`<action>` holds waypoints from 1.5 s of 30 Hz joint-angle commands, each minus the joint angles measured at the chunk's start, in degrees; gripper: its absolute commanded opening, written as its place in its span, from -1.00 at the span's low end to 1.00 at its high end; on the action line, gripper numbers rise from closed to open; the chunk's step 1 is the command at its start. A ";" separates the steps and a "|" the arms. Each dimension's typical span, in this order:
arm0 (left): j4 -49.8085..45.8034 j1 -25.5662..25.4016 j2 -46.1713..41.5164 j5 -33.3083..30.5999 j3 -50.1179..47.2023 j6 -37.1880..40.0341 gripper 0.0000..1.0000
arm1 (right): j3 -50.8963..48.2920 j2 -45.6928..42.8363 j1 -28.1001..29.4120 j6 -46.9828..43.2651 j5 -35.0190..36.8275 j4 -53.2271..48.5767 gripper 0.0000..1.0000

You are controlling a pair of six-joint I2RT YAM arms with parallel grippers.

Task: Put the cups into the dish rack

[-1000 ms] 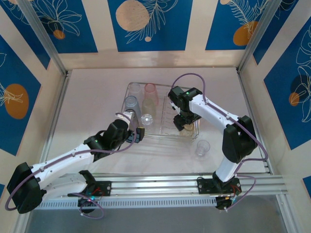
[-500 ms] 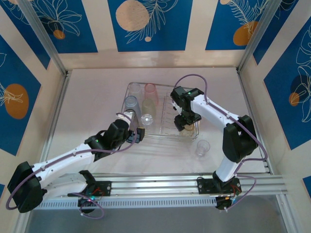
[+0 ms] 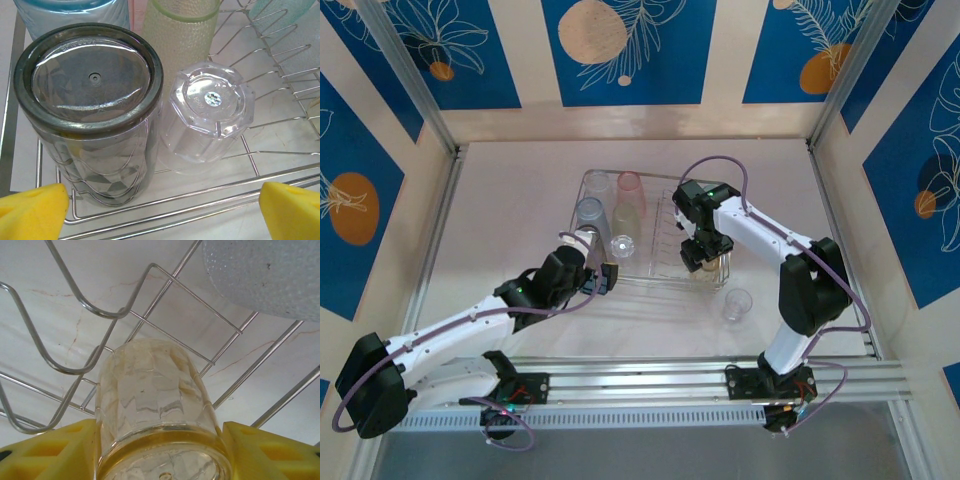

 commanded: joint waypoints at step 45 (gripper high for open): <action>-0.84 0.17 -0.26 -0.69 -0.22 0.26 0.95 | 3.87 1.69 -4.12 2.64 6.46 10.30 -0.10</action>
